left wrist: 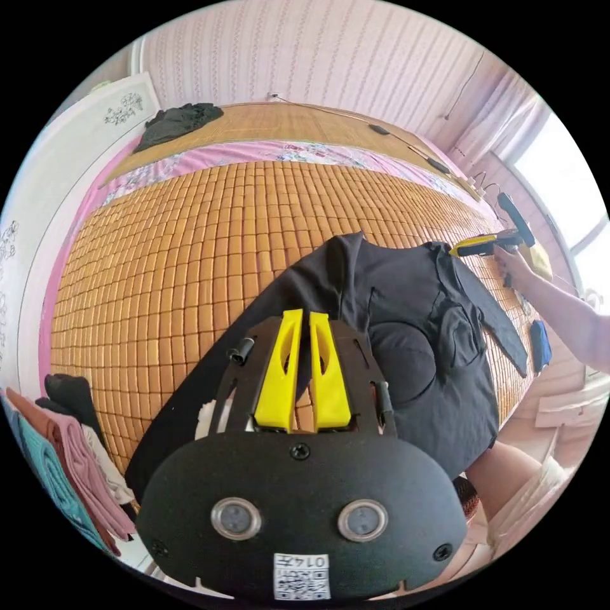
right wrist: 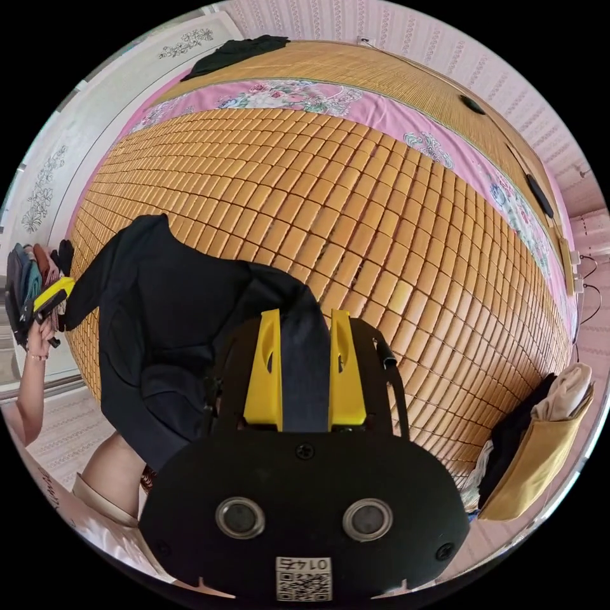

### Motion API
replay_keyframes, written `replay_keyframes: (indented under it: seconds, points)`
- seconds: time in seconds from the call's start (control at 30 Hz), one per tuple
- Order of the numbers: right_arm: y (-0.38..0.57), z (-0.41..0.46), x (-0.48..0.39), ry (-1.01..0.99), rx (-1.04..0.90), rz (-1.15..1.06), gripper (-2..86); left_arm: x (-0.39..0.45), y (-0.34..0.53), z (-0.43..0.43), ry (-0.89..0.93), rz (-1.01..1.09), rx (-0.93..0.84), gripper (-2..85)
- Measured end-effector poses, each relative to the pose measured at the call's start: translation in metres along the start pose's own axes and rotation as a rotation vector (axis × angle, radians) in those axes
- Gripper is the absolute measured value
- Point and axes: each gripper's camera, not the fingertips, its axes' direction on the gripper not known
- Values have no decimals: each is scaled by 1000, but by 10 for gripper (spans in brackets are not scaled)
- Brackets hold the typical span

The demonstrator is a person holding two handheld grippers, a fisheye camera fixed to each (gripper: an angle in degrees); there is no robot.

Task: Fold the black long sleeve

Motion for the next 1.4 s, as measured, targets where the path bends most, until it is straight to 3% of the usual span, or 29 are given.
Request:
replay_keyframes:
  seconds: [0.13, 0.33, 0.47, 0.67, 0.8, 0.97, 1.27, 1.4]
  points:
    - [4, 18, 5, 55, 0, -63, 6, 21, -73, 40, -42, 60, -43, 23]
    - [6, 33, 37, 21, 12, -45, -4, 41, -118, 78, -126, 167, -197, 0]
    - [10, 43, 44, 27, 4, -51, -2, 46, -125, 80, -260, 136, -159, -8]
    - [18, 61, 68, -76, 15, 6, 41, 22, -131, 84, -51, -65, -140, -5]
    - [38, 51, 81, -199, 136, 22, 70, 25, -129, 64, -92, -29, -75, 1]
    - [111, 40, 63, -227, 215, -10, 45, 56, -75, 29, -29, 111, -55, -5]
    - [282, 113, -55, -169, -168, -94, -5, 140, 74, 43, 127, 185, -396, -7]
    - [313, 139, -94, -60, -244, -198, -7, 155, 99, 54, 124, 163, -416, -6]
